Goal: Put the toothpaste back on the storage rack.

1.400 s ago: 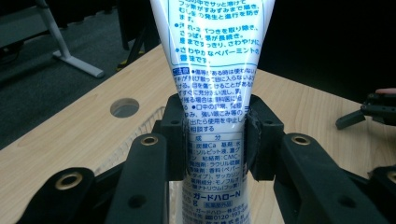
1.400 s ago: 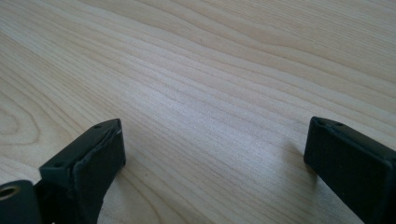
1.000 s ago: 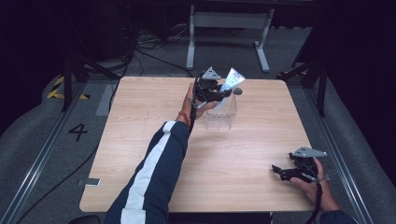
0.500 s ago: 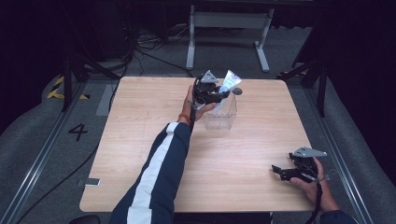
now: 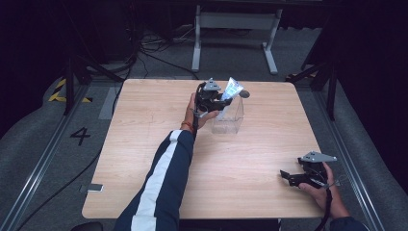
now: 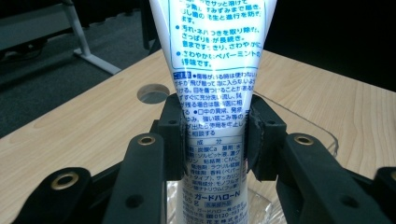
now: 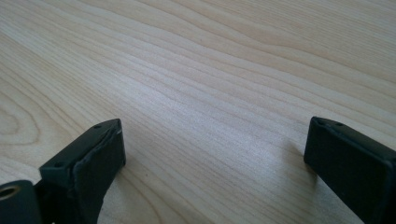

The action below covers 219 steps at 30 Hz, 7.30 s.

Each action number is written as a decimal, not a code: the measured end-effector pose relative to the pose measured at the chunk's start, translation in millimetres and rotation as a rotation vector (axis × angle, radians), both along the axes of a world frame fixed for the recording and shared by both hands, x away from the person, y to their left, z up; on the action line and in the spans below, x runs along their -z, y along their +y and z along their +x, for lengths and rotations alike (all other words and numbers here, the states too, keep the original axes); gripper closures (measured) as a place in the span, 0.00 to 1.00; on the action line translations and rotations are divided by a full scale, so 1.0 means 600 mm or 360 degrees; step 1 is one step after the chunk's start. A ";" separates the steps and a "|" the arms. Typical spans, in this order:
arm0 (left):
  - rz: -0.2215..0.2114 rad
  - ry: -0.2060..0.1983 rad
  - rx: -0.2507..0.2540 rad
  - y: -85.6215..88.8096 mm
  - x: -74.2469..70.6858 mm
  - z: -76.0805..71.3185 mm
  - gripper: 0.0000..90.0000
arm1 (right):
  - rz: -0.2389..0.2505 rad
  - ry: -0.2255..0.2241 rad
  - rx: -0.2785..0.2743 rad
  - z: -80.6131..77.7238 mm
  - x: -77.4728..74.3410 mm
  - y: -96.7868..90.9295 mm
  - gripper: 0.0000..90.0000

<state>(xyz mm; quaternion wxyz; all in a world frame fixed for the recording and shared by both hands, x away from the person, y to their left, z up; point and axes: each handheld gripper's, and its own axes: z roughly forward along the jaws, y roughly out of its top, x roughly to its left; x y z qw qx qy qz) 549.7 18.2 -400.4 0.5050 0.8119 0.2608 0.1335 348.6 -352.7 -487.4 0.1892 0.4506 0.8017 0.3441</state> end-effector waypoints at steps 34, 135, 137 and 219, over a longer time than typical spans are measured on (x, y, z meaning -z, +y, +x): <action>0.0221 0.0074 0.0019 -0.012 0.020 -0.012 0.61 | 0.0000 -0.0001 -0.0008 0.001 0.000 0.000 0.06; 0.0838 -0.0137 -0.0040 0.245 -0.027 -0.246 0.25 | 0.0000 -0.0001 -0.0001 0.000 0.000 0.000 0.06; 0.0862 -0.0119 -0.0050 0.254 -0.019 -0.253 0.25 | 0.0001 -0.0001 -0.0001 0.000 0.000 0.000 0.06; 0.0457 0.0307 -0.0350 0.445 0.136 -0.373 0.15 | -0.0001 0.0000 -0.0007 0.000 0.000 0.000 0.06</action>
